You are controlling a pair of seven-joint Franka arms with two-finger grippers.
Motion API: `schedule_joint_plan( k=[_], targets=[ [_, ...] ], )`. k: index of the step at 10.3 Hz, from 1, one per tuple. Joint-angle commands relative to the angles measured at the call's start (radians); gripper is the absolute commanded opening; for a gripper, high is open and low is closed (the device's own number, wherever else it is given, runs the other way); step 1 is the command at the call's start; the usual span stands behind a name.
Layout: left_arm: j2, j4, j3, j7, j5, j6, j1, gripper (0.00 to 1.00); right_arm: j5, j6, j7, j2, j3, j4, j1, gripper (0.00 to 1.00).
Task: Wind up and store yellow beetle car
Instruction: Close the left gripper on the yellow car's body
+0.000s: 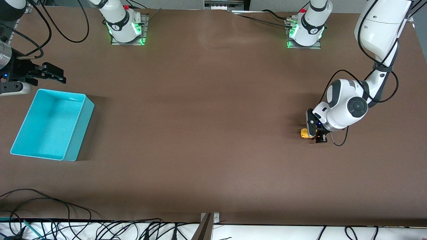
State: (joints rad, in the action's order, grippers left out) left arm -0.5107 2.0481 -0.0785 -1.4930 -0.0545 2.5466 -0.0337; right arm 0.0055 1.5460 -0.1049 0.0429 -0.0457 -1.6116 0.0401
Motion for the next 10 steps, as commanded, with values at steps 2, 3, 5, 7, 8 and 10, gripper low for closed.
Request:
schedule_joint_plan(
  k=[2, 3, 5, 7, 8, 10],
  targets=[
    [-0.005, -0.002, 0.0, -0.015, -0.022, 0.012, 0.0, 0.05, 0.016, -0.009, -0.018, 0.003, 0.0, 0.012, -0.005, 1.0],
    [-0.005, -0.002, 0.0, -0.015, -0.021, 0.011, -0.002, 0.05, 0.016, -0.009, -0.018, 0.002, 0.0, 0.012, -0.005, 1.0],
    [-0.006, -0.003, 0.0, -0.05, -0.024, 0.011, -0.002, 0.03, 0.016, -0.009, -0.018, 0.003, 0.0, 0.012, -0.005, 1.0],
    [-0.028, -0.019, 0.002, -0.131, -0.022, 0.009, -0.023, 0.01, 0.016, -0.007, -0.018, 0.003, 0.0, 0.013, -0.005, 1.0],
    [-0.035, -0.022, 0.0, -0.131, -0.022, 0.009, -0.049, 0.01, 0.016, -0.007, -0.018, 0.003, 0.0, 0.013, -0.005, 1.0],
    [-0.049, -0.023, 0.002, -0.131, -0.022, 0.009, -0.078, 0.01, 0.016, -0.009, -0.018, 0.003, 0.001, 0.013, -0.005, 1.0]
  ],
)
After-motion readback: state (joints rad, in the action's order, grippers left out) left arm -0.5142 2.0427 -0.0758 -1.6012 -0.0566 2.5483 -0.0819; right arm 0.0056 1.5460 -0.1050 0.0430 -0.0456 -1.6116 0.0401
